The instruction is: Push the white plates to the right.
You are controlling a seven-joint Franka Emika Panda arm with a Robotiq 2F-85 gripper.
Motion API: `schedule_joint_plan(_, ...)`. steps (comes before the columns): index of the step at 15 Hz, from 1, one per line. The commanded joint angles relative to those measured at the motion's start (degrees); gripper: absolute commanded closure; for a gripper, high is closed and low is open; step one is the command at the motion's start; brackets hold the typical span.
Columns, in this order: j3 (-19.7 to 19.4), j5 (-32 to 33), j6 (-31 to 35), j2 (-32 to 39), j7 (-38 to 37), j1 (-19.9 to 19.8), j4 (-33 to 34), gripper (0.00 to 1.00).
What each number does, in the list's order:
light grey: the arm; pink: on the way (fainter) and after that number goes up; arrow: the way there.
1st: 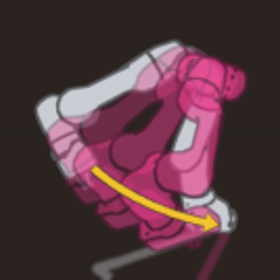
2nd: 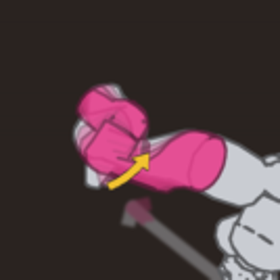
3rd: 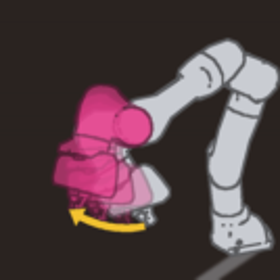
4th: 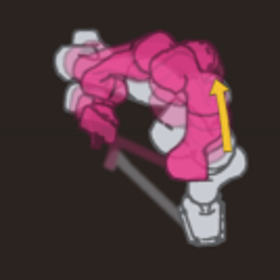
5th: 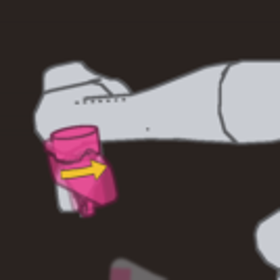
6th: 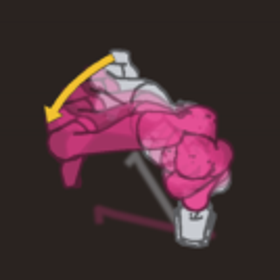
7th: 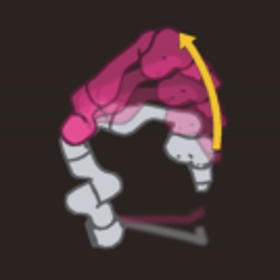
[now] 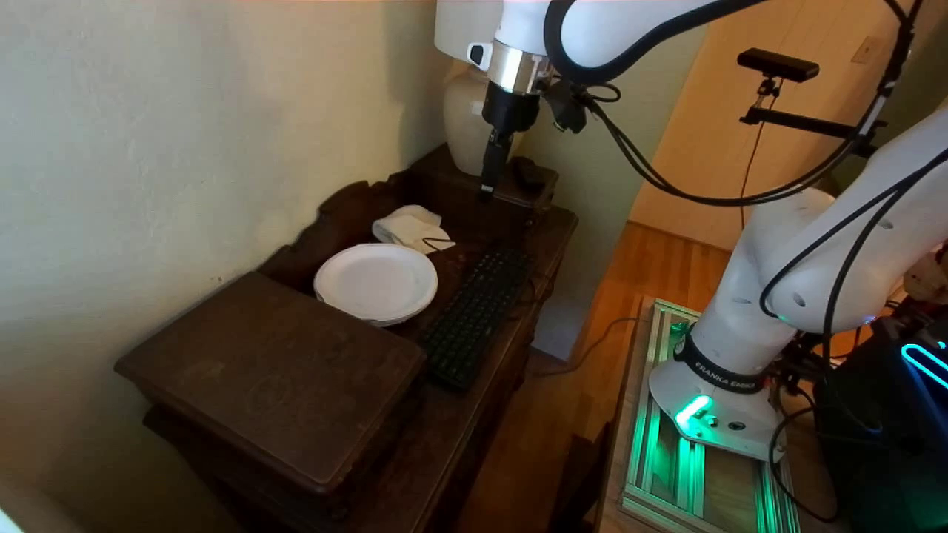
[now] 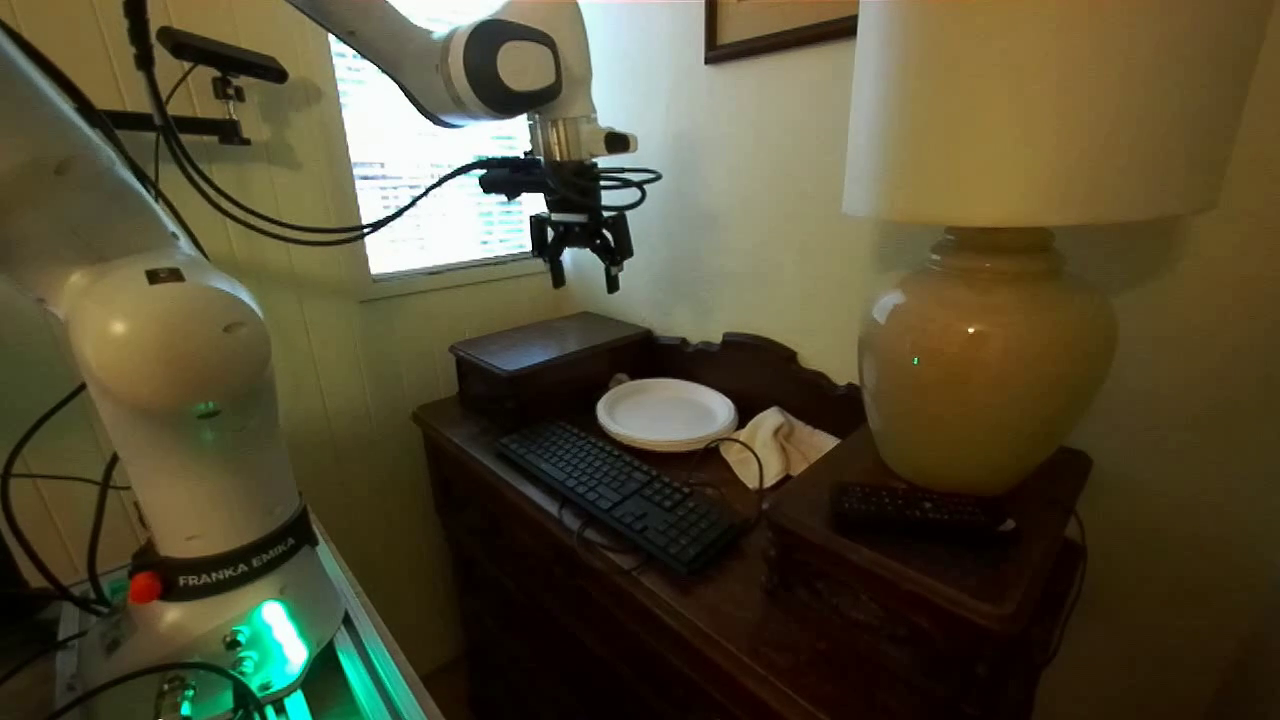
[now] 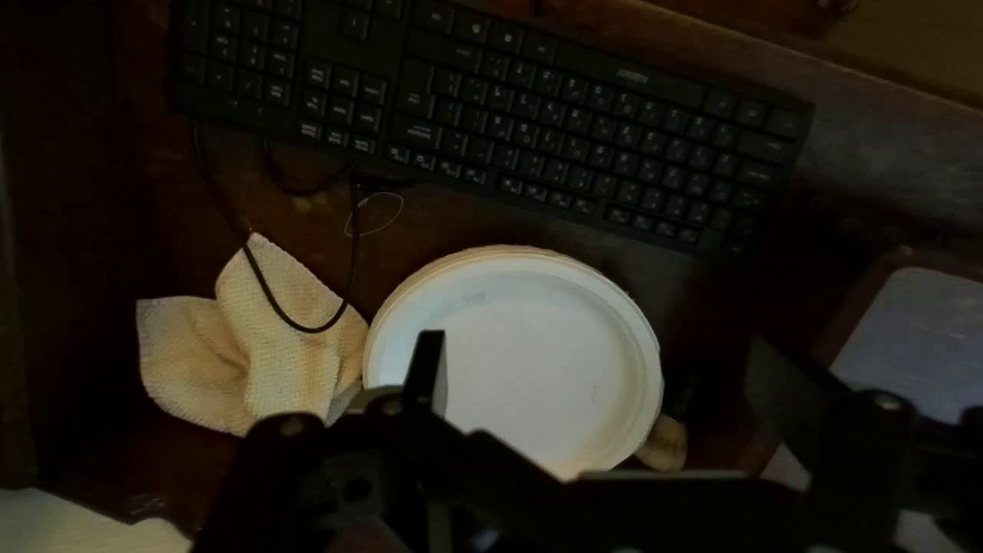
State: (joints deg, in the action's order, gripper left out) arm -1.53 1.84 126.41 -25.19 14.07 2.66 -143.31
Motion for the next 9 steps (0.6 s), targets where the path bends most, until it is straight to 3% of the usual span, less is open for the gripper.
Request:
schedule_joint_plan(1, -2.22, 1.66, 3.25, 5.81, 8.50, 0.54, 1.64, 0.00)
schedule_joint_plan(4, -3.77, -0.49, 4.39, 10.26, 16.12, 1.42, 3.23, 0.00)
schedule_joint_plan(5, -2.48, 0.70, 3.96, 6.77, 12.05, 0.32, 0.91, 0.00)
schedule_joint_plan(9, -2.84, 0.47, 4.23, 9.88, 14.64, 0.47, 2.42, 0.00)
